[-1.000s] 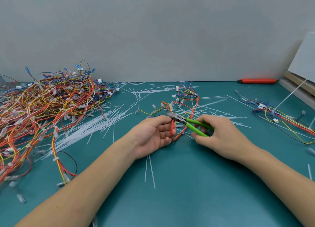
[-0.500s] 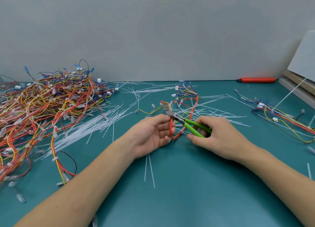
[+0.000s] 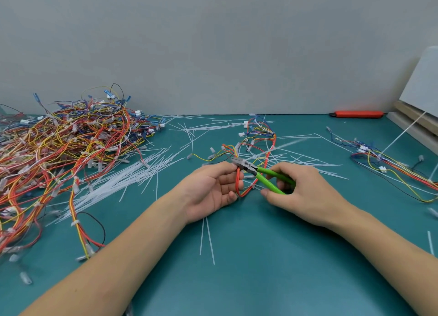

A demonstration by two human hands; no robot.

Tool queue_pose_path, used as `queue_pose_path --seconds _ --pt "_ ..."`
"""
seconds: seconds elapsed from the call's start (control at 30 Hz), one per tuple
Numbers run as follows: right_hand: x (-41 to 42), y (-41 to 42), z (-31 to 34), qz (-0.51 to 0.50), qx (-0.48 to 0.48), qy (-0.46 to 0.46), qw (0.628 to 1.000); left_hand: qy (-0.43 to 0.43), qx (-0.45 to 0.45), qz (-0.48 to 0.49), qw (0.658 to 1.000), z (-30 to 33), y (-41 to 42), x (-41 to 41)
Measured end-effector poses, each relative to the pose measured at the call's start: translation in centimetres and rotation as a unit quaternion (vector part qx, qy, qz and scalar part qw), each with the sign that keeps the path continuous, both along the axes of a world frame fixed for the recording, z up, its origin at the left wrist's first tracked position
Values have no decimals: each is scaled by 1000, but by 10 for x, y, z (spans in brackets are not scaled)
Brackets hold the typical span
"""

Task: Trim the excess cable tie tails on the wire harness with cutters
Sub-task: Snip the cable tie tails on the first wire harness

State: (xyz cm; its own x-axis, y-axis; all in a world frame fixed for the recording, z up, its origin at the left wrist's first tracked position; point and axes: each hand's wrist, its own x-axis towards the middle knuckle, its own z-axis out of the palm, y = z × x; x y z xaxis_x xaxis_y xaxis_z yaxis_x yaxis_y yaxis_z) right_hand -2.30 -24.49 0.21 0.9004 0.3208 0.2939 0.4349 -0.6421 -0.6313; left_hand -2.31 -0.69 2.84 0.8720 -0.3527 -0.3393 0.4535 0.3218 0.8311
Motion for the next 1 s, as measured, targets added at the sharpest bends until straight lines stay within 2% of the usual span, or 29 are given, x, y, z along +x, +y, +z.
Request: queue_pose_path --seconds 0.2,0.53,1.0 --pt "-1 1 -2 -9 -37 -15 999 -12 6 -4 1000 -1 0 0" --pt "0 -3 3 16 -22 -5 1000 -12 4 -7 1000 1 0 -2" --pt "-4 2 3 0 -53 -19 998 -13 9 -3 1000 2 -1 -2"
